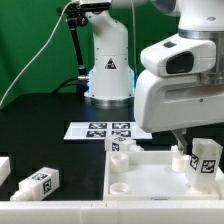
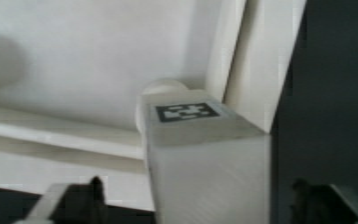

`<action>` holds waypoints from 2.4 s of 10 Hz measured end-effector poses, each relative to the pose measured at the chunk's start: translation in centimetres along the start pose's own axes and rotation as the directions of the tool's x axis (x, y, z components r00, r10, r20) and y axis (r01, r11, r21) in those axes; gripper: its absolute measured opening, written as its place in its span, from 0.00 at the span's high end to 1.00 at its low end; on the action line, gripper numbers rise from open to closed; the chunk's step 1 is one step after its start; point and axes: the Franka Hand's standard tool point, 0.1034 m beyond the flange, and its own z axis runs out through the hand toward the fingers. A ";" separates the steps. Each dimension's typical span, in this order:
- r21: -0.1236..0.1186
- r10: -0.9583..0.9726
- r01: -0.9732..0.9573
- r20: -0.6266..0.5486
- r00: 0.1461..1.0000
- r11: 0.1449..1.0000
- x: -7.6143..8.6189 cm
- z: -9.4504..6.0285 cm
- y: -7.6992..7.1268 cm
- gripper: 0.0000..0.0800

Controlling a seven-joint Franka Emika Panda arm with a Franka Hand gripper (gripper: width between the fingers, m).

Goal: Assemble one leg

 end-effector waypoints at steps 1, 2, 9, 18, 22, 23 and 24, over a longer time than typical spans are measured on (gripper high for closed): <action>0.000 -0.015 0.015 0.000 1.000 1.000 0.0 0.0 0.3 0.50; 0.001 -0.017 0.017 0.000 1.000 1.000 0.0 0.0 0.5 0.65; 0.019 0.315 -0.315 -0.001 0.949 0.949 0.0 0.1 0.2 0.65; 0.049 0.898 -0.897 -0.011 0.440 0.440 -0.3 0.3 -0.1 0.58; 0.034 0.747 -0.747 -0.027 0.664 0.664 -0.3 0.2 -0.8 0.20; 0.032 0.711 -0.710 -0.029 0.703 0.703 -0.3 0.2 -0.8 0.20; 0.029 0.641 -0.640 -0.032 0.767 0.768 -0.3 0.2 -0.8 0.19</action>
Offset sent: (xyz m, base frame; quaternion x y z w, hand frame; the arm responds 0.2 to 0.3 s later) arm 0.0000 0.0000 0.0000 0.0000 0.0000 0.0650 0.9979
